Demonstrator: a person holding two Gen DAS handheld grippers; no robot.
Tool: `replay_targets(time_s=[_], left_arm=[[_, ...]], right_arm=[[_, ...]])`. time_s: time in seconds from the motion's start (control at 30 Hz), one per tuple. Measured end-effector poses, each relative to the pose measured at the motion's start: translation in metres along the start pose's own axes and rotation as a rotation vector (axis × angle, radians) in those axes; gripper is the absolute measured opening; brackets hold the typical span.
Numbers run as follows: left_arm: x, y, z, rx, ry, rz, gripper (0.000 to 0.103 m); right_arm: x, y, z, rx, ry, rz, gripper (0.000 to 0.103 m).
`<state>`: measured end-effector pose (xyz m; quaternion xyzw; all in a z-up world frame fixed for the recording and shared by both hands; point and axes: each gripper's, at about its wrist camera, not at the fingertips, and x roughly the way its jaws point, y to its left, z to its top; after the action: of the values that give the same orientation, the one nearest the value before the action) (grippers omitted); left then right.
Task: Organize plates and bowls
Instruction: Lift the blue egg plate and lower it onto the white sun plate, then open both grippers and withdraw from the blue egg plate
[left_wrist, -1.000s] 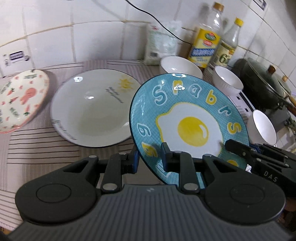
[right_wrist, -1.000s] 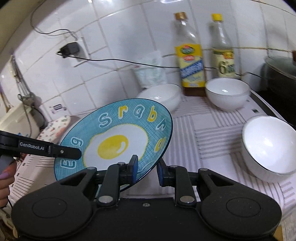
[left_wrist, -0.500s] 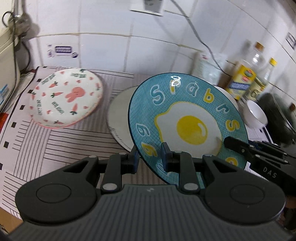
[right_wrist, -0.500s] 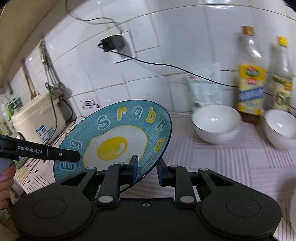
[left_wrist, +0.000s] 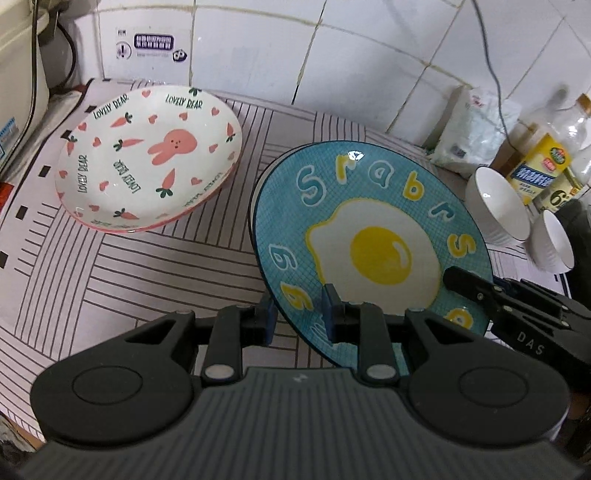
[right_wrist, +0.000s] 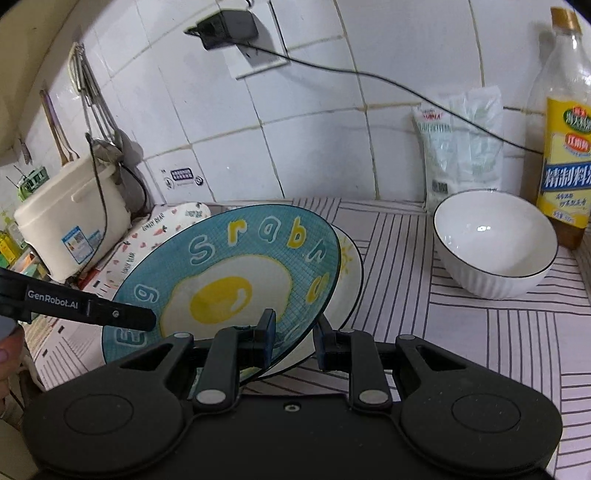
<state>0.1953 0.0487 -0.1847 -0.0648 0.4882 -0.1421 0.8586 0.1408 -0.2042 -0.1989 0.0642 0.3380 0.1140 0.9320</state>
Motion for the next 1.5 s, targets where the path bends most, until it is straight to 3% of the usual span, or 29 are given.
replay_targets(time_s=[0.4,0.8,1.0,1.17,1.5], left_arm=[[0.022,0.004,0.017,-0.045,0.094,0.031,0.024],[0.030,0.009,0.026,-0.056,0.158,0.052,0.026],[0.037,0.013,0.028,-0.060,0.182,0.026,0.027],[0.035,0.002,0.032,-0.006,0.215,0.086,0.028],[0.033,-0.001,0.030,0.041,0.221,0.056,0.023]], right_arm=[[0.021,-0.002,0.006,0.001,0.043,-0.019,0.026],[0.032,0.018,0.014,-0.074,0.087,-0.105,0.030],[0.037,0.031,0.016,-0.129,0.103,-0.202,0.033],[0.044,0.051,0.018,-0.191,0.145,-0.297,0.042],[0.055,0.068,0.007,-0.268,0.122,-0.477,0.042]])
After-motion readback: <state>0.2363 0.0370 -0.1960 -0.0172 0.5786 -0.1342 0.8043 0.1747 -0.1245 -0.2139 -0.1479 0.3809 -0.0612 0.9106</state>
